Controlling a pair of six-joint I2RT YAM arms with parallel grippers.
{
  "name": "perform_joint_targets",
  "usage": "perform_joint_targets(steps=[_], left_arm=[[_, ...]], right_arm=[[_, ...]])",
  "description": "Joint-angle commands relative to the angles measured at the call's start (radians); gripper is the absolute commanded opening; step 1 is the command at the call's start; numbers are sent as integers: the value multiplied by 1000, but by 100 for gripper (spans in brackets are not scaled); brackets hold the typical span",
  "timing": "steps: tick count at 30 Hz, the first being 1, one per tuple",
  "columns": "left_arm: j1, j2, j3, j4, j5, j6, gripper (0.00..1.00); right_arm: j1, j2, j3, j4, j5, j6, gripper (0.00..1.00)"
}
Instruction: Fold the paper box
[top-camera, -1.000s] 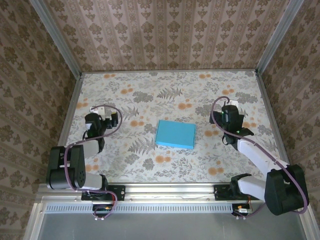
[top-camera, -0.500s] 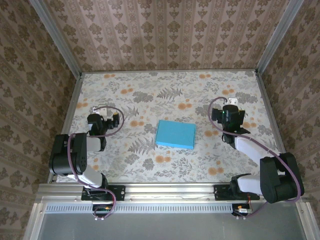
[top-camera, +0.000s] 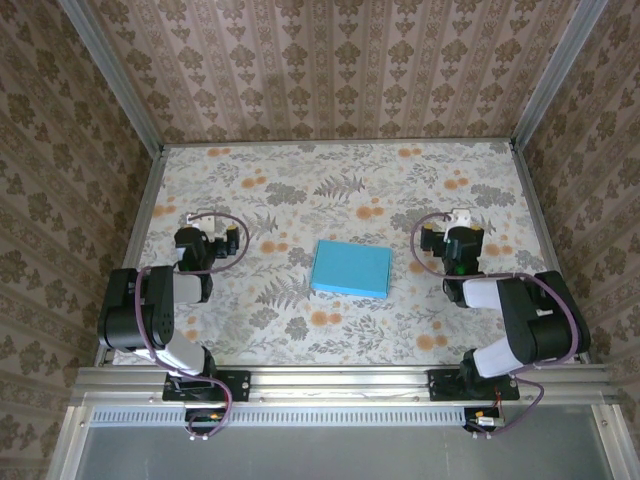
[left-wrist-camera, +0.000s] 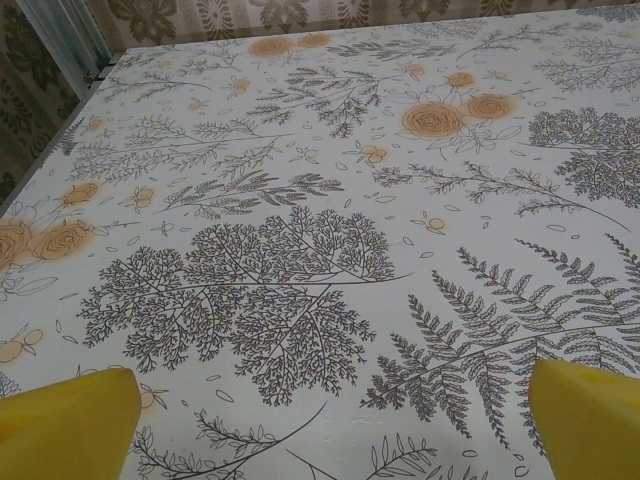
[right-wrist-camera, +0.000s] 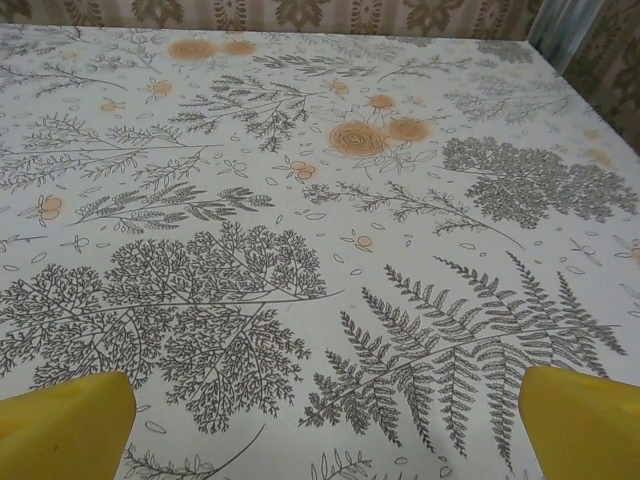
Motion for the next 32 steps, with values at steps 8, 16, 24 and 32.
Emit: perform_joint_targets(steps=[8,16,24,32], left_arm=[[2,-6,13,28,17,15,100],[3,-4,13,28,17,15,100],[3,-5,13,29,18,15,100],[4,-6,13,28,16,16,100]], right_arm=[[-39,31,31,66,-106,24,100],[-90,28,9,97,-282,20,100],[-63,30,44,38,-234,3,100],[-62,29,44,40,-234,3,100]])
